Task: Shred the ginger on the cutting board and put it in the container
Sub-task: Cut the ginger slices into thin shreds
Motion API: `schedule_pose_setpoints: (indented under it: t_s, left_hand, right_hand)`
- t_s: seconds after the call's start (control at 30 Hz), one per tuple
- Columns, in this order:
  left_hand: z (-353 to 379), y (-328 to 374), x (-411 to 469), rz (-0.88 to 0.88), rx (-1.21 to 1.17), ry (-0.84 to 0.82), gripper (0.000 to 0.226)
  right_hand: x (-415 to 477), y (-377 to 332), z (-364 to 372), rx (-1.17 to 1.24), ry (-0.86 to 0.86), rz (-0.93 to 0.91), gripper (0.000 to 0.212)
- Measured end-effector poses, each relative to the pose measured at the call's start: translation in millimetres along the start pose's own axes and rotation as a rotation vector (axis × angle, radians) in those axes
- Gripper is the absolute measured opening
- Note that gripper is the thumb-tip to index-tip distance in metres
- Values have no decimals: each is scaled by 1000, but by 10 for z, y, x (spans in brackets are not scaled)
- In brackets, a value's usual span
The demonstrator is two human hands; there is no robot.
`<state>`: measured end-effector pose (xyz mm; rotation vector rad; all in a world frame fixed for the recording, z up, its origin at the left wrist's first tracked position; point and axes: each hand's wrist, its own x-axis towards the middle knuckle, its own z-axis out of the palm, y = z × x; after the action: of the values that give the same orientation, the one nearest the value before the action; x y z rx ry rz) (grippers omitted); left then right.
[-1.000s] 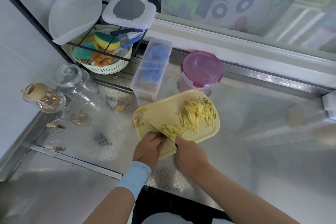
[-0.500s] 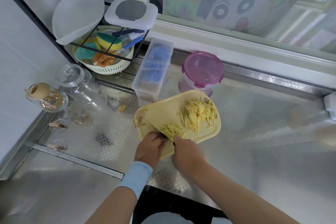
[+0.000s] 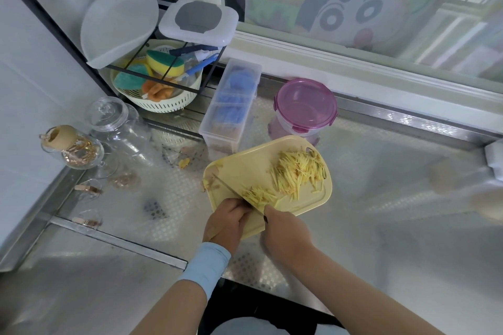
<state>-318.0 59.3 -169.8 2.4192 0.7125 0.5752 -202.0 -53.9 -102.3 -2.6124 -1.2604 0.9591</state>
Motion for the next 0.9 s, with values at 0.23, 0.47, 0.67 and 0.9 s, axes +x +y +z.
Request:
schedule_pose_setpoints:
  t_s: [0.23,0.47,0.67,0.9]
  left_hand:
    - [7,31,-11,-39,15,14,27]
    - [14,27,-18,-39,31,27,28]
    - [-6,46,-24,-76,7,5,29]
    - [4,63,-5,-71,50,39,30]
  right_hand:
    - [5,-17,-35,-16,6,-19,17]
    - [-195,155,90,0,55,13,8]
    - [18,-23,-17,-3,-21,5,18]
    - [-45,38,-7,12,1,0,14]
